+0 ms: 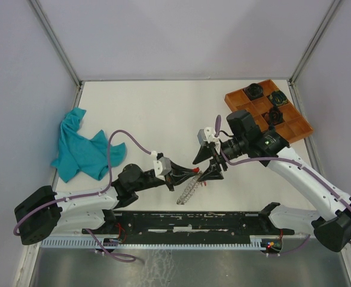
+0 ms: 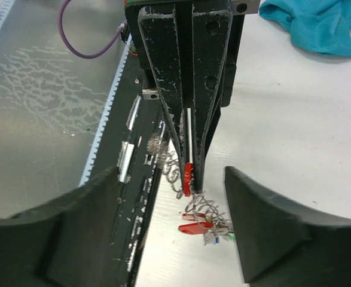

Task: Remove the keys from the keyring
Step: Remove the key from the keyring.

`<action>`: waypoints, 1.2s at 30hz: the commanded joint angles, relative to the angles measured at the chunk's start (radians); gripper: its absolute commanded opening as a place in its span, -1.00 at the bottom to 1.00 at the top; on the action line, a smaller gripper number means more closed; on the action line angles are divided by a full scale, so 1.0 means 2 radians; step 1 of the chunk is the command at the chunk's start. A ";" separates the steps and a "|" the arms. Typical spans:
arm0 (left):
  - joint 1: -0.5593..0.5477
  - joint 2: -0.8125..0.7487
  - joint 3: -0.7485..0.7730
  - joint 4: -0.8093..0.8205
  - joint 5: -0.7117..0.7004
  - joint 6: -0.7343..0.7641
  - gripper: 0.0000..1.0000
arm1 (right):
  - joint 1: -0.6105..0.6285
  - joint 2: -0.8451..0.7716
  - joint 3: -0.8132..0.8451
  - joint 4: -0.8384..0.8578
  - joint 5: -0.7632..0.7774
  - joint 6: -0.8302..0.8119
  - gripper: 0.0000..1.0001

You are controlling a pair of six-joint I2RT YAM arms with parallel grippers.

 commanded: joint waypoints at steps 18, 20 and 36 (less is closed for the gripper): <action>0.003 -0.016 0.008 0.038 0.010 0.001 -0.95 | -0.003 0.019 0.025 -0.017 -0.030 -0.018 -0.98; 0.003 -0.015 0.009 0.038 0.010 0.001 -0.95 | -0.003 0.019 0.026 -0.020 -0.032 -0.021 -0.99; 0.004 -0.016 0.000 0.029 -0.024 -0.020 -0.61 | -0.004 0.010 0.016 0.026 -0.007 0.025 -0.99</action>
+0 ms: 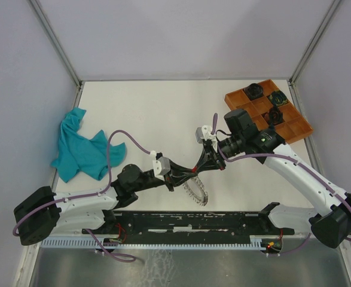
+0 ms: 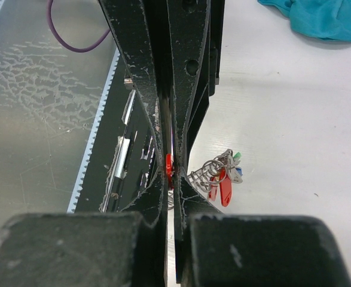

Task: Remove the keys from the keyring
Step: Remove the key from the keyring.

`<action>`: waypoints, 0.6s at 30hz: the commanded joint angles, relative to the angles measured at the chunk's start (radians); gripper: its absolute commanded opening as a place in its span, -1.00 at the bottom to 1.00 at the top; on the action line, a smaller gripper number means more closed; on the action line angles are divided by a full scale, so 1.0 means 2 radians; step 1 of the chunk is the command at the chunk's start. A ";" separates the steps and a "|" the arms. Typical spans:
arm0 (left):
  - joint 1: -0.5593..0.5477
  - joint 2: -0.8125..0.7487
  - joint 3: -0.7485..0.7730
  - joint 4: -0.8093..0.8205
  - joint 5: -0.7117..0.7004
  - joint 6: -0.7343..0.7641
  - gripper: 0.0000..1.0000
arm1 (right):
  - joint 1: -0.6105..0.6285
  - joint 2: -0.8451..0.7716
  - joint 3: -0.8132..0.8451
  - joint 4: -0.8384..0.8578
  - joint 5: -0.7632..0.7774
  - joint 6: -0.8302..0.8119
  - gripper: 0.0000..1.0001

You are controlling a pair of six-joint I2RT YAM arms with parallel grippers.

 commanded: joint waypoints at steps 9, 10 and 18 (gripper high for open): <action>0.004 -0.023 -0.012 0.029 -0.050 -0.022 -0.43 | 0.000 -0.013 0.006 0.044 -0.012 0.041 -0.99; 0.004 -0.024 -0.013 0.028 -0.052 -0.023 -0.42 | 0.000 -0.013 0.006 0.045 -0.012 0.041 -0.99; 0.004 -0.041 -0.021 0.018 -0.056 -0.031 -0.20 | 0.000 -0.012 0.002 0.054 -0.015 0.050 -0.99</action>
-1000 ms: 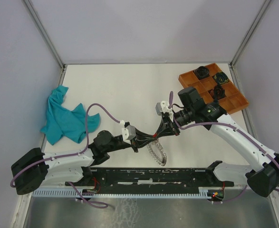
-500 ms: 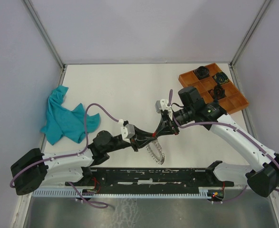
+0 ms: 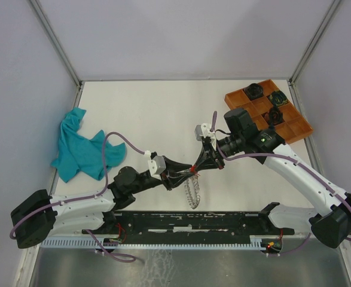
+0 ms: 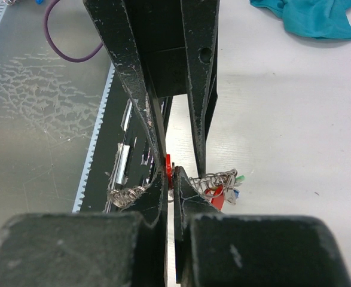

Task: Remove the keys from the keyring
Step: Remove the key from the keyring.

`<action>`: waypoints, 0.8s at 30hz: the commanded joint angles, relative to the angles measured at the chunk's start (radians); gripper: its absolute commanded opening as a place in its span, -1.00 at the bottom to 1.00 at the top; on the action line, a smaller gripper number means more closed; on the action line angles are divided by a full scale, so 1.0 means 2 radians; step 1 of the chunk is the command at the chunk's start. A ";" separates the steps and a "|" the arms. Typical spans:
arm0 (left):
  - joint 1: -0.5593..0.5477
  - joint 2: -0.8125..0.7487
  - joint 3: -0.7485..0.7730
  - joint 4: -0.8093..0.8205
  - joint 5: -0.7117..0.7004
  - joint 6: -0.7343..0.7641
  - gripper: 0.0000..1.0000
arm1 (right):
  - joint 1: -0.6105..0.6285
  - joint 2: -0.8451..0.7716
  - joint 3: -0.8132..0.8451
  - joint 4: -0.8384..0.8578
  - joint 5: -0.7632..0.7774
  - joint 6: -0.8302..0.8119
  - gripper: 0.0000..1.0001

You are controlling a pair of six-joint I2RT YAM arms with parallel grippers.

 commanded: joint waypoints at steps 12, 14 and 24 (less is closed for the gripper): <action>0.004 -0.108 -0.044 -0.031 -0.076 -0.063 0.09 | -0.001 -0.012 -0.009 0.069 0.003 0.059 -0.99; 0.003 -0.130 -0.046 -0.065 -0.099 -0.096 0.09 | 0.000 -0.013 -0.014 0.095 0.015 0.088 -0.99; 0.004 -0.225 0.009 -0.253 -0.191 -0.170 0.04 | -0.001 -0.006 -0.038 0.199 0.104 0.242 -0.99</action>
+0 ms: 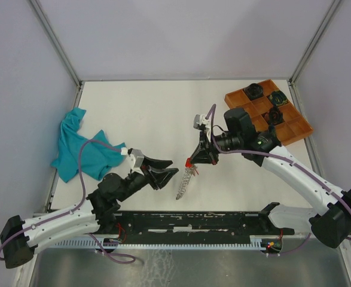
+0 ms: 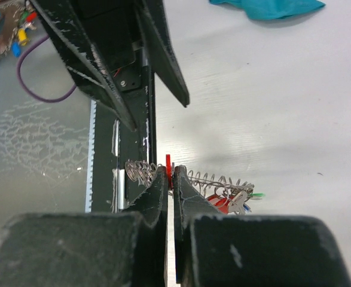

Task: Remove the keys from the keyring
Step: Remove the key from the keyring.

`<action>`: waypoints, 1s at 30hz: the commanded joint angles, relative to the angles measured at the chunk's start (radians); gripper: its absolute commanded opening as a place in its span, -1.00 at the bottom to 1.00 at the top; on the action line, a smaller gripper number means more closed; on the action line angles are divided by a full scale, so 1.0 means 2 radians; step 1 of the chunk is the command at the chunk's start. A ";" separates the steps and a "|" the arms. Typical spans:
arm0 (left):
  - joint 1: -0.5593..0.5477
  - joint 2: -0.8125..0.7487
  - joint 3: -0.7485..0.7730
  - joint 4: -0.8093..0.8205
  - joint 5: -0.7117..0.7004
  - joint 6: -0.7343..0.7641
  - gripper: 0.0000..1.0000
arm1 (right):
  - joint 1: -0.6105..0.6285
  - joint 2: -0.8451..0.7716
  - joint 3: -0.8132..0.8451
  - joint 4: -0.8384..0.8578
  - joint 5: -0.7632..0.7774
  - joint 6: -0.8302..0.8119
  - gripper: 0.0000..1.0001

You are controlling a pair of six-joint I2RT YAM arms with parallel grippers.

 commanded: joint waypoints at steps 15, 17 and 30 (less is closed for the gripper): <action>0.001 0.063 0.115 -0.094 -0.067 -0.111 -0.17 | -0.001 0.017 0.017 0.125 0.233 0.306 -0.99; 0.001 0.084 0.123 -0.096 -0.081 -0.105 -0.26 | -0.001 0.017 0.015 0.130 0.237 0.318 -0.99; -0.017 0.175 0.175 -0.110 -0.183 -0.080 -0.37 | -0.004 0.020 0.009 0.137 0.248 0.344 -0.99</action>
